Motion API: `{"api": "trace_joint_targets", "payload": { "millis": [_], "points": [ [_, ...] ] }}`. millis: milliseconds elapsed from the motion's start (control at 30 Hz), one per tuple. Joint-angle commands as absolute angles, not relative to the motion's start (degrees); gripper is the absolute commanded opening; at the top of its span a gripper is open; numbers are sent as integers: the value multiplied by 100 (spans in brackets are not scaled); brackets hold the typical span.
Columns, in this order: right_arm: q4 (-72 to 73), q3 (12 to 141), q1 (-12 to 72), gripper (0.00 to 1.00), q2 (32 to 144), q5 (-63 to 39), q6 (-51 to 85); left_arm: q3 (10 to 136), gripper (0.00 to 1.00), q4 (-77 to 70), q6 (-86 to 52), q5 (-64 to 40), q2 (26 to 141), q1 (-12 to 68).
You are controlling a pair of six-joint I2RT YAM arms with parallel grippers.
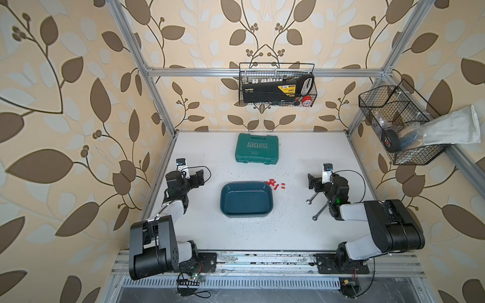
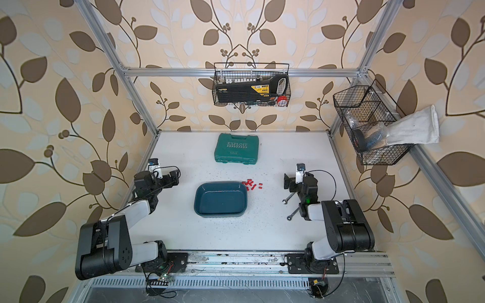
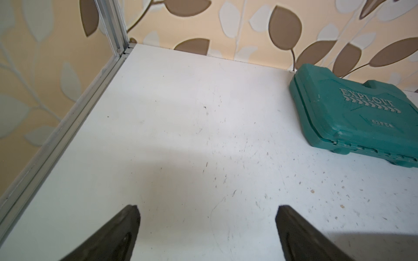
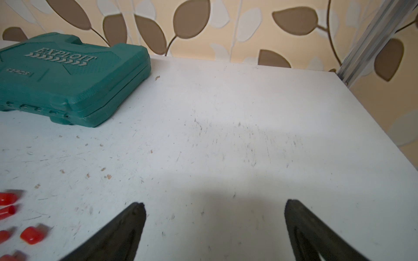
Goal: Take the screw protection sleeves out of the storage box
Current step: Reset both arms
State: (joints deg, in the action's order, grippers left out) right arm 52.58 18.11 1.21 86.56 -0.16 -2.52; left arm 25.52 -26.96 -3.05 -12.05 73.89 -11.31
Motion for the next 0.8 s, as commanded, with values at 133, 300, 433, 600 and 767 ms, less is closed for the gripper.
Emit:
{"api": "trace_joint_targets", "payload": {
  "millis": [133, 300, 433, 600, 767],
  "points": [
    [5150, 1981, 105, 99, 8714, -43, -167, 2125, 99, -4090, -475, -1497, 8035, -1193],
    [5130, 2001, 75, 99, 8719, -171, -167, 2137, 99, -4364, -386, -1412, 8562, -1090],
    [5033, 2043, 9, 99, 8719, -203, -98, 2221, 99, -4225, -419, -1325, 8580, -1073],
    [4958, 2087, 9, 99, 8732, -114, -54, 2214, 99, -4246, -422, -1281, 8578, -1054],
    [4971, 2080, 9, 99, 8723, 36, 0, 2221, 99, -4240, -422, -1282, 8569, -1052]
  ]
}}
